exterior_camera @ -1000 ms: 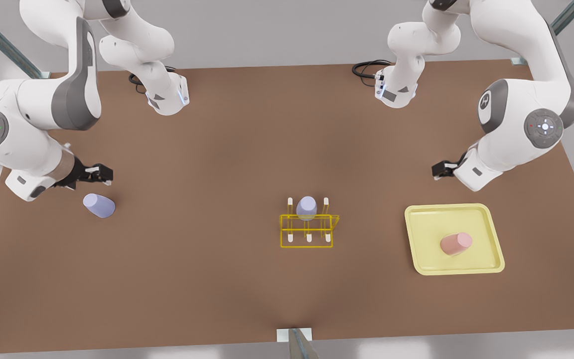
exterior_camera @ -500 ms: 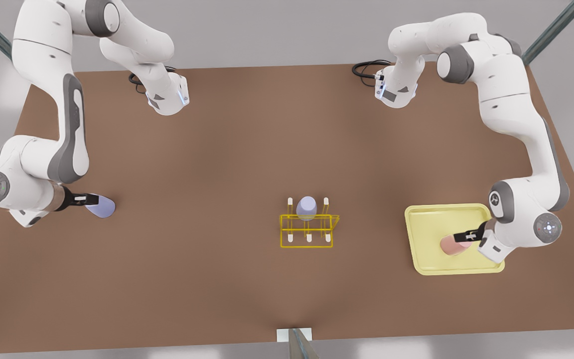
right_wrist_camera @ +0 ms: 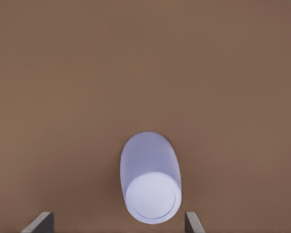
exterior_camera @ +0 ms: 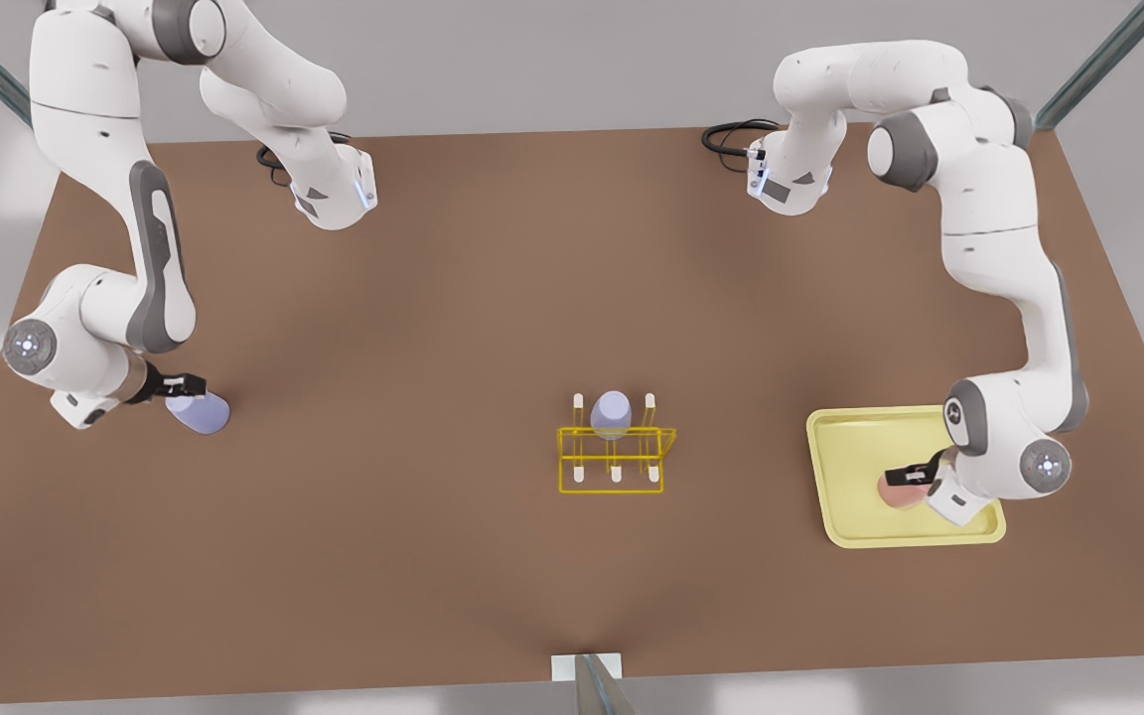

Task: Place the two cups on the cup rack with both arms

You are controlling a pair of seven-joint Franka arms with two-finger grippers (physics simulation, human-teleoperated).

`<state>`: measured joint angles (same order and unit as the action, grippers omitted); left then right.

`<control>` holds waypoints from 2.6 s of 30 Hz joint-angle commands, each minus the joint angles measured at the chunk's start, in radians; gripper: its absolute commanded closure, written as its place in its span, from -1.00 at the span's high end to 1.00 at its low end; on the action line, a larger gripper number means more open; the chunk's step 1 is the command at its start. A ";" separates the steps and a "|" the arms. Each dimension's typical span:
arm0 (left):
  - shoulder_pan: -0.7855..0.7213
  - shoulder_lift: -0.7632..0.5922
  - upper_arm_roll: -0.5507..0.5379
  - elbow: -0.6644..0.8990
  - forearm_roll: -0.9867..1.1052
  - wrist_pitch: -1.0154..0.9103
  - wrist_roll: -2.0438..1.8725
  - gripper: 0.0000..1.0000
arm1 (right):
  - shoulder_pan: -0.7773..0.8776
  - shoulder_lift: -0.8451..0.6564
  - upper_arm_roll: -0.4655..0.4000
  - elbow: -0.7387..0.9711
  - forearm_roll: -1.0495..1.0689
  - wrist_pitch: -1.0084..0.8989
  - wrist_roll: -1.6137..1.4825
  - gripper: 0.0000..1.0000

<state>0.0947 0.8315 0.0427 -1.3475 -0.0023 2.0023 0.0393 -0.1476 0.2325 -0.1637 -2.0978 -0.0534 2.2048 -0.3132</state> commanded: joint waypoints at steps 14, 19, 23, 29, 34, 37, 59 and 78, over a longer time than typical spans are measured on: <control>-0.007 0.018 0.000 0.001 0.004 0.024 0.020 0.55 | -0.043 0.094 0.001 -0.093 0.007 0.274 -0.147 1.00; -0.004 0.000 -0.007 0.002 0.005 0.024 -0.026 0.53 | -0.047 0.126 0.001 -0.126 0.006 0.345 -0.147 1.00; -0.010 -0.006 -0.009 0.002 0.001 0.012 -0.042 0.53 | -0.053 0.148 0.001 -0.128 0.006 0.365 -0.161 1.00; -0.061 -0.109 -0.147 0.013 0.005 -0.151 -0.283 0.53 | -0.064 0.154 0.003 -0.134 0.006 0.372 -0.184 1.00; -0.085 -0.065 -0.356 0.201 0.001 -0.134 -0.457 0.53 | -0.064 0.154 0.006 -0.134 0.009 0.372 -0.184 0.73; -0.167 -0.003 -0.400 0.272 -0.041 -0.105 -0.457 0.53 | -0.063 0.148 0.009 -0.134 0.010 0.371 -0.182 0.68; -0.279 0.017 -0.417 0.274 -0.041 -0.106 -0.516 1.00 | 0.011 0.120 0.351 0.068 0.386 0.319 -0.159 0.65; -0.313 0.015 -0.423 0.272 -0.039 -0.303 -0.621 1.00 | 0.463 0.519 0.354 0.834 0.561 0.174 0.473 0.65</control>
<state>-0.2154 0.8486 -0.3777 -1.0757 -0.0255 1.7642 -0.5426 0.3094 0.7453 0.1895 -1.2732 0.5077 2.3977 -0.2570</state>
